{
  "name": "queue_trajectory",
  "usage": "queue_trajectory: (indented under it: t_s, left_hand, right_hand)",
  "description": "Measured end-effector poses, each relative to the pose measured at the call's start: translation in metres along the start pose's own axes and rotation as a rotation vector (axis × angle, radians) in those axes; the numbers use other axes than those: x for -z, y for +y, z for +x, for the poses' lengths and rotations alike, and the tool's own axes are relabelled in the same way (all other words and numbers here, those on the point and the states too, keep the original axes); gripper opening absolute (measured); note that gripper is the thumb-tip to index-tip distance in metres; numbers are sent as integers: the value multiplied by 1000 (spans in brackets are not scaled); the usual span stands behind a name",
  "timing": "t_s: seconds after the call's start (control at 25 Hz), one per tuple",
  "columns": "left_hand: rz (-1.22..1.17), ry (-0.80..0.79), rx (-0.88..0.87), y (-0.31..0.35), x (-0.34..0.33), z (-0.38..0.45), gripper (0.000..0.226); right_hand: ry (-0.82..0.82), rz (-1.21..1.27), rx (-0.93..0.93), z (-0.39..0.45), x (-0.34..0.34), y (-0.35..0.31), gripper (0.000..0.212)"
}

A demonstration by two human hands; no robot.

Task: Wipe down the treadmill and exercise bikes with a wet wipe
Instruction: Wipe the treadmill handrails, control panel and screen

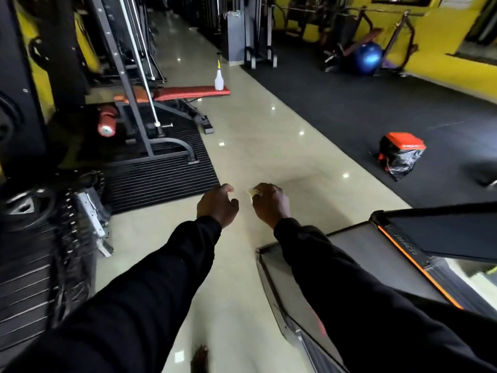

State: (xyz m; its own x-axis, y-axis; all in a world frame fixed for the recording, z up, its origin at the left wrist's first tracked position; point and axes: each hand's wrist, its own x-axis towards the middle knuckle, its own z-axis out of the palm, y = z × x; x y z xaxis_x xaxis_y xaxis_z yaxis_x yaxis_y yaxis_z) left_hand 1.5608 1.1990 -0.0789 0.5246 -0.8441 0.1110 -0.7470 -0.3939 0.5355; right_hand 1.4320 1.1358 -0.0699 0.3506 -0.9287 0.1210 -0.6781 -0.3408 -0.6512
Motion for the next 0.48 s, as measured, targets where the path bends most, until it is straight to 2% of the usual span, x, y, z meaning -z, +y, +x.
queue_trajectory:
  t_s: [0.24, 0.48]
  left_hand:
    - [-7, -54, -26, -61, 9, 142, 36]
    - [-24, -133, -92, -46, -10, 270, 38]
  right_hand:
    - [-31, -61, -68, 119, -67, -46, 18]
    - [21, -88, -165, 231, -76, -32, 16]
